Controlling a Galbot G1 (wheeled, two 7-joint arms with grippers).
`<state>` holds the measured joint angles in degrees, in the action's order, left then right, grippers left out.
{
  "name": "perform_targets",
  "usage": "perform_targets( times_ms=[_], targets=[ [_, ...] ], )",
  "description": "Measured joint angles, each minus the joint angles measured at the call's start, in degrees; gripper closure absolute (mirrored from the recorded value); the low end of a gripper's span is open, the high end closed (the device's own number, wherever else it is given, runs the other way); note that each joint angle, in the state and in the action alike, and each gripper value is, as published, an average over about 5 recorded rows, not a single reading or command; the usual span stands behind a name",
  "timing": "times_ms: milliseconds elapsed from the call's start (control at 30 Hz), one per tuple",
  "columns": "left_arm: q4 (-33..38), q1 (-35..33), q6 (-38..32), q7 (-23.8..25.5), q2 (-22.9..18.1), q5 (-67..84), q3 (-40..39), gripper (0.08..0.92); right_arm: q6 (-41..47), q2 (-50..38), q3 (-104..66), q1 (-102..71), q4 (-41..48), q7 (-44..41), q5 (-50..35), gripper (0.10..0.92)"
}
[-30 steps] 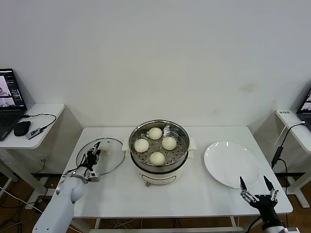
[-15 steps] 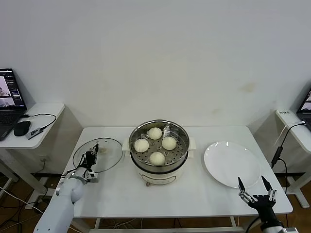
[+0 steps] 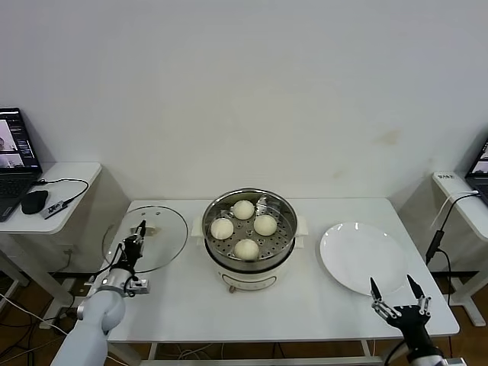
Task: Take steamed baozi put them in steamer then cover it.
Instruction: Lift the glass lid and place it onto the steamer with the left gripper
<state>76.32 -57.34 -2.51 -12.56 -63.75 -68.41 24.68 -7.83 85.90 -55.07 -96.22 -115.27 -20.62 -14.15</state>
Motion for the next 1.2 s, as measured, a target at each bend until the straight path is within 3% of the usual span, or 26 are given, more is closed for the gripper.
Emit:
perform_targets(
  times_ms=[500,733,1000,1200],
  targets=[
    [25.91,-13.72,8.82,9.48,4.35,4.77,5.5,0.884,-1.2,-0.04,1.87,0.14,0.13,1.01,3.01,0.203],
    [36.24,-16.37,13.17,12.78,6.9,8.24,4.09,0.884,-1.78,0.65,2.8,0.97,0.93,2.18,6.51,0.203],
    [41.17,-14.67,18.59,16.06,9.23,10.57,-0.94,0.884,-2.29,2.18,3.93,2.78,2.53,4.11,12.9,0.203],
    [40.93,-10.48,22.47,19.22,7.58,8.62,-7.19,0.884,-2.44,3.02,4.74,4.31,4.21,5.25,17.18,0.203]
  ],
)
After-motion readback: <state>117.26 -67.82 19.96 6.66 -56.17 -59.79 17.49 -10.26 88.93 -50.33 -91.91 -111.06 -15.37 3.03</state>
